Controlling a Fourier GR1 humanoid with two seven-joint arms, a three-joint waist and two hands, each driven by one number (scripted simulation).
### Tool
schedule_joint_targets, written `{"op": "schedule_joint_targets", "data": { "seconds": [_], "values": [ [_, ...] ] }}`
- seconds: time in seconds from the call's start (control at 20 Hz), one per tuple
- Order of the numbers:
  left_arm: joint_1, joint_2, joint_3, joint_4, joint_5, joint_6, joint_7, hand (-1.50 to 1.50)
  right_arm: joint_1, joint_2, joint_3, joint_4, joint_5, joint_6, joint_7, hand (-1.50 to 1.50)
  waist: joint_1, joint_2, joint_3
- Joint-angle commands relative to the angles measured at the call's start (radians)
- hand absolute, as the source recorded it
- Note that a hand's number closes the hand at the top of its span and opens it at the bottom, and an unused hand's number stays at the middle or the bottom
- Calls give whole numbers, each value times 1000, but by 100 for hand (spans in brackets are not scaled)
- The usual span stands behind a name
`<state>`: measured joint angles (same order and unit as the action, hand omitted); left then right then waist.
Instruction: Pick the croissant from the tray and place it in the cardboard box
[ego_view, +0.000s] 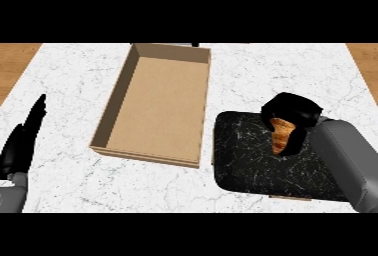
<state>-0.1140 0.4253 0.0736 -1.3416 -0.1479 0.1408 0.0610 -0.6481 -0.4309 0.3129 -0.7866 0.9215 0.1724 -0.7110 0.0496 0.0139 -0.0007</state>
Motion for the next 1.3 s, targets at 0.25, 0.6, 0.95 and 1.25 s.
{"op": "schedule_joint_targets", "data": {
  "seconds": [0.25,0.6,0.95,1.25],
  "values": [
    [-67,-21,-2,65,-13,5,-33,0,-323,84,-137,309,23,-216,81,150,21,18,2],
    [-4,-14,-6,2,-25,1,3,0,-440,89,-273,332,-99,-283,-76,150,4,-1,3],
    [-41,-31,14,38,-30,15,8,0,-582,139,-309,417,-130,-227,-183,150,-8,0,1],
    [-2,-18,35,48,-25,-4,-13,0,-675,273,-330,409,-188,-59,-73,150,-26,-10,0]
  ]
}}
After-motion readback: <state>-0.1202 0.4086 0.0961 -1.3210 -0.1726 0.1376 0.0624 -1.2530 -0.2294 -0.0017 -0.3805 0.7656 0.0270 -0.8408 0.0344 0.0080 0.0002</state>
